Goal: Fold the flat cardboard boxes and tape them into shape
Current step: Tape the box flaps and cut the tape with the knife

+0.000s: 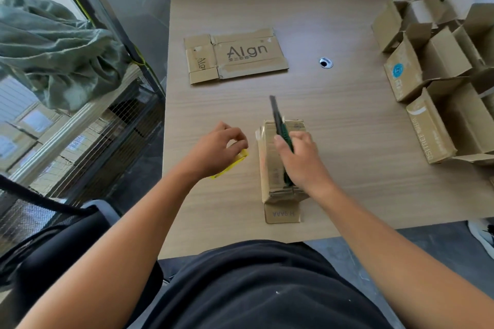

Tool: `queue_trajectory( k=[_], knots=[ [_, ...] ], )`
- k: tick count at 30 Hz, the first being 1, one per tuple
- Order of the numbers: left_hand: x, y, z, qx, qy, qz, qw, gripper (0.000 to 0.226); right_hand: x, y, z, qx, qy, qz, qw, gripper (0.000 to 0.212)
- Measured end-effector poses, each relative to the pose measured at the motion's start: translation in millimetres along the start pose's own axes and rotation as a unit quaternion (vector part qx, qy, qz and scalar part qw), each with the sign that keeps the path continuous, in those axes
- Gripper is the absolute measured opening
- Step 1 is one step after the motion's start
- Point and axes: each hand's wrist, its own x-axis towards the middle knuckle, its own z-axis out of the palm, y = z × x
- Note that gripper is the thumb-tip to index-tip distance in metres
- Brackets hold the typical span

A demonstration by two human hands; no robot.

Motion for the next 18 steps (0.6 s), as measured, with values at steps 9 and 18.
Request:
queue_trajectory(
  k=[9,18],
  knots=[
    [-33.5,93.3,45.1,-0.157,-0.012,0.018,0.987,0.03,-39.7,39.2,-46.7,0.351,-0.074,-0.067,0.931,0.017],
    [-84.4,136.2,129.4,-0.215,0.075,-0.019,0.974,0.038,-56.3,81.4,-71.5,0.317,-0.036,-0.093,0.943,0.021]
  ],
)
